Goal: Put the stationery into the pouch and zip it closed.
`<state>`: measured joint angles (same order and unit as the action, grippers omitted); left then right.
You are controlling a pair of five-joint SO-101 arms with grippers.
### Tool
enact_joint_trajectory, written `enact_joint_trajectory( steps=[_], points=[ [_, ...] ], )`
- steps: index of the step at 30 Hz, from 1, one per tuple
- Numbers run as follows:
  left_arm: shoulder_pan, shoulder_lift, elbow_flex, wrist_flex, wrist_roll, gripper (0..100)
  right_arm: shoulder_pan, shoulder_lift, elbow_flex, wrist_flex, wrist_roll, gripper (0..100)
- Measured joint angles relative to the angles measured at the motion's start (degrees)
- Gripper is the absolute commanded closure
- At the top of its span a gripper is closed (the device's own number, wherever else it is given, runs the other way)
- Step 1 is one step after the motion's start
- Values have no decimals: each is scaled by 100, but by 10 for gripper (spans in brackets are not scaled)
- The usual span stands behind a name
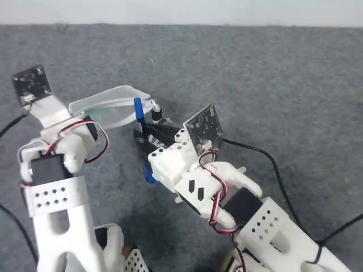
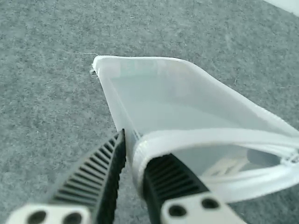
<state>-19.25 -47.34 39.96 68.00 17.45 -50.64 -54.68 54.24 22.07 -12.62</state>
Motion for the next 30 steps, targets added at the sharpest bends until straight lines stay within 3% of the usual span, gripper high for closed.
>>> enact_joint_trajectory(
  steps=[19,30],
  points=[
    [18,0,0,0,0,988,-9,-9,422,-2198,0,992],
    [18,0,0,0,0,988,9,-9,1116,-3982,0,992]
  ],
)
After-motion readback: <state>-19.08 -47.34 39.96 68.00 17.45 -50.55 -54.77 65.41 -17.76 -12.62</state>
